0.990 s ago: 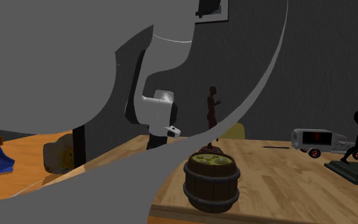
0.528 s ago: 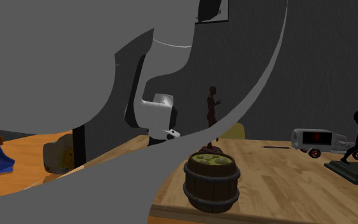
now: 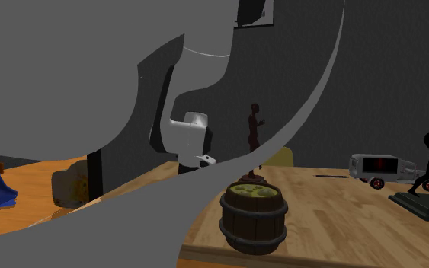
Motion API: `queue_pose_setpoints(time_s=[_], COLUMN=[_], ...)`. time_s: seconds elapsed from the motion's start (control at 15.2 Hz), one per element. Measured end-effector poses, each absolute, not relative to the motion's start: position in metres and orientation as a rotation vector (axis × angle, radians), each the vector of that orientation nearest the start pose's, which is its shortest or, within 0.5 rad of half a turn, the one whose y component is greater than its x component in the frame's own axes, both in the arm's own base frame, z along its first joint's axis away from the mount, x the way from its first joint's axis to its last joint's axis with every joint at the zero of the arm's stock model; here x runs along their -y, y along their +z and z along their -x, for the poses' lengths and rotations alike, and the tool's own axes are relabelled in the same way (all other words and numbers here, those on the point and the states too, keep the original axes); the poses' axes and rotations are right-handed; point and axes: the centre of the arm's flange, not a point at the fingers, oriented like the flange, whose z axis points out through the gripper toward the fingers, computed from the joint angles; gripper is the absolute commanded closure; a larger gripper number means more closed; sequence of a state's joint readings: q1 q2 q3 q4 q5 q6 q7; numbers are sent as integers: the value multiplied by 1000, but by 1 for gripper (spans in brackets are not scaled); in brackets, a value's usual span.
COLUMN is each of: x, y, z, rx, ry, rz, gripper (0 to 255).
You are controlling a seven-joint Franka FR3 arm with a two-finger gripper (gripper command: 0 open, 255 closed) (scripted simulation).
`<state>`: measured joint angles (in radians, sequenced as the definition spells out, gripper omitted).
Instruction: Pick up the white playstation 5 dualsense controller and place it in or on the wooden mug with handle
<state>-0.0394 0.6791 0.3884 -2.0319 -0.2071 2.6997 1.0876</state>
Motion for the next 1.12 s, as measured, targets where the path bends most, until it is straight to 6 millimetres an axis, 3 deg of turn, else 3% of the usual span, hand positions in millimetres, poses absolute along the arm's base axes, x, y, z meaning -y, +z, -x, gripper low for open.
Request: queue_pose_setpoints(time_s=[0.33,1.12], x=[-211,-212], y=[136,197], z=[-556,-556], rx=[-937,-937], ry=[83,83], rz=[2844,2844], gripper=[255,255])
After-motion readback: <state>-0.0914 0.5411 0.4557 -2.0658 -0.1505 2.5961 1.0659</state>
